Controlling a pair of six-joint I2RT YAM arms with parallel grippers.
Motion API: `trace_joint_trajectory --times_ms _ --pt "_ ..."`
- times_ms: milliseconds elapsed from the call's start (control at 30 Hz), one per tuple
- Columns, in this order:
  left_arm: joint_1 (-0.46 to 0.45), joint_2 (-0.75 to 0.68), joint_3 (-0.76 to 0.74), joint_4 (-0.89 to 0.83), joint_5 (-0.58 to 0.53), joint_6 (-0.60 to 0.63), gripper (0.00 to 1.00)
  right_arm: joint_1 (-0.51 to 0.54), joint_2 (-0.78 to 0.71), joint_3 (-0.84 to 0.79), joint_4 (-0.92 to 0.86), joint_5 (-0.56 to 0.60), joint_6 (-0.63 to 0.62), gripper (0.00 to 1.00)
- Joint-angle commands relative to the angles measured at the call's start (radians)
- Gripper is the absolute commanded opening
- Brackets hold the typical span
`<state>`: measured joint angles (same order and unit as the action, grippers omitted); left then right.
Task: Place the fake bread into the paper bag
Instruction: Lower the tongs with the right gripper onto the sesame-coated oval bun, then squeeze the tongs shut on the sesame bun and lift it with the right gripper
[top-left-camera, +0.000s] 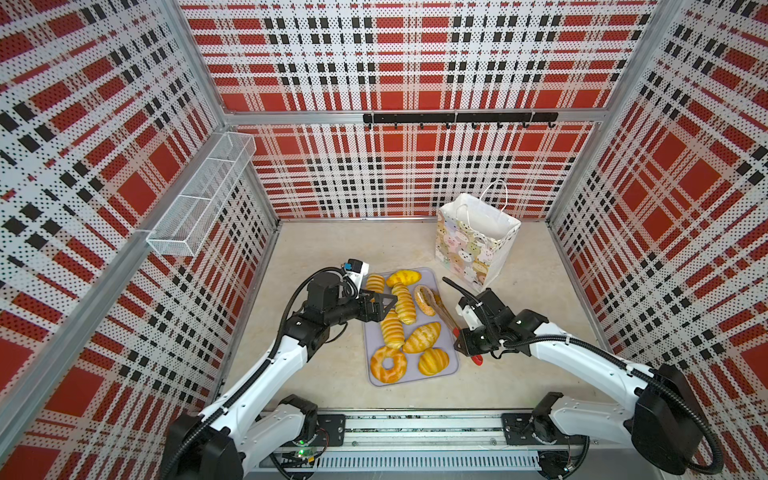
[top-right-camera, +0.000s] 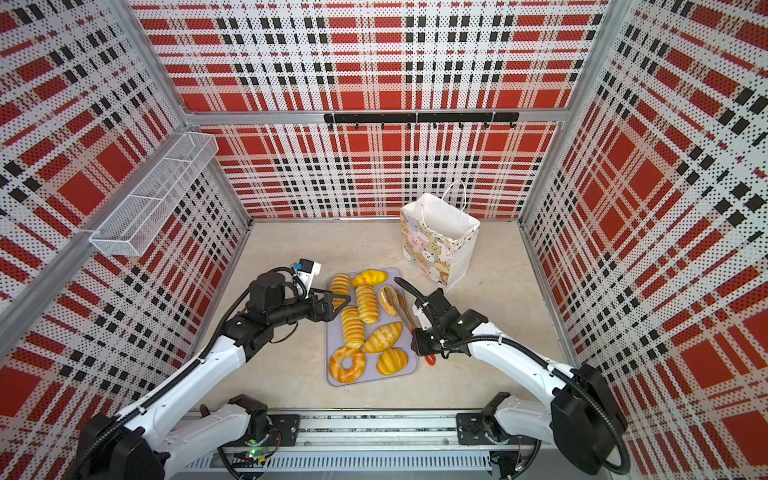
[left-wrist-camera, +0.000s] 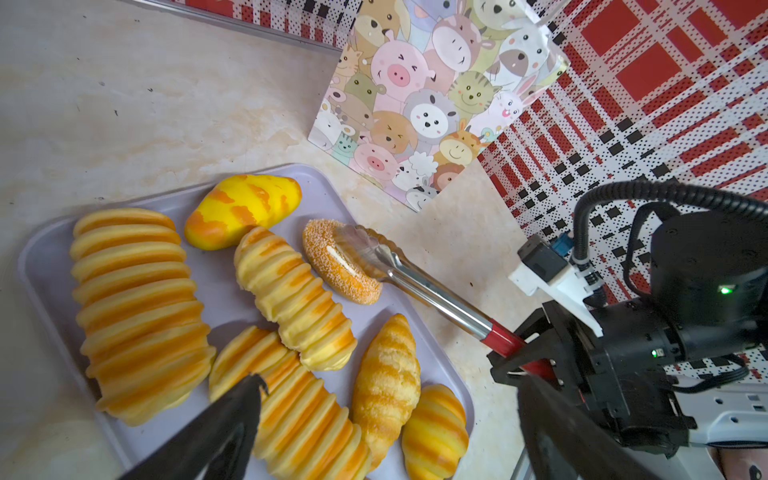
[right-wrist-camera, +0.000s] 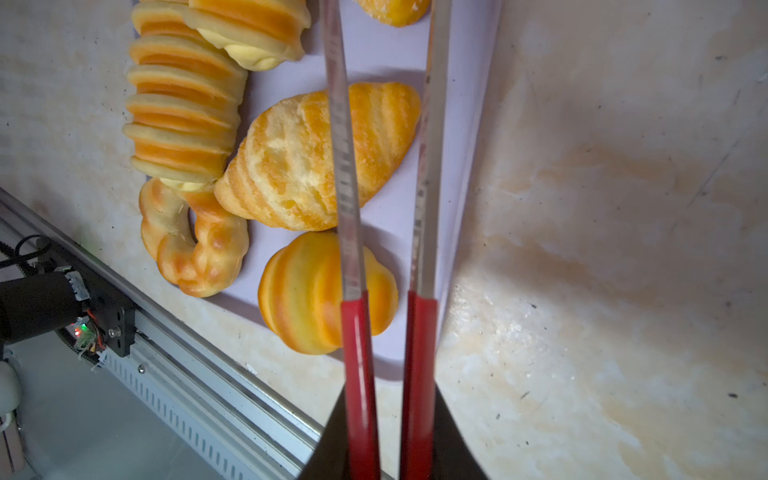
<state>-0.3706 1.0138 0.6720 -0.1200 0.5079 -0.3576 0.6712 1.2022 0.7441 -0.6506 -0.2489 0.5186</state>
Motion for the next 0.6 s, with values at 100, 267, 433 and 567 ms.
trace_joint_trajectory --times_ms 100,267,433,567 --pt "0.004 -0.015 -0.012 0.008 -0.023 0.004 0.98 -0.001 -0.019 0.037 0.036 -0.024 -0.040 0.16" --pt "0.005 -0.020 -0.008 -0.003 -0.042 0.014 0.98 0.001 -0.069 0.059 0.034 -0.046 -0.074 0.16" --pt "0.006 -0.060 -0.008 0.010 -0.039 0.020 0.98 0.002 -0.178 0.062 0.047 -0.043 -0.115 0.16" --pt "0.013 -0.094 -0.015 0.036 -0.038 0.020 0.98 0.002 -0.232 0.075 0.044 -0.036 -0.130 0.16"
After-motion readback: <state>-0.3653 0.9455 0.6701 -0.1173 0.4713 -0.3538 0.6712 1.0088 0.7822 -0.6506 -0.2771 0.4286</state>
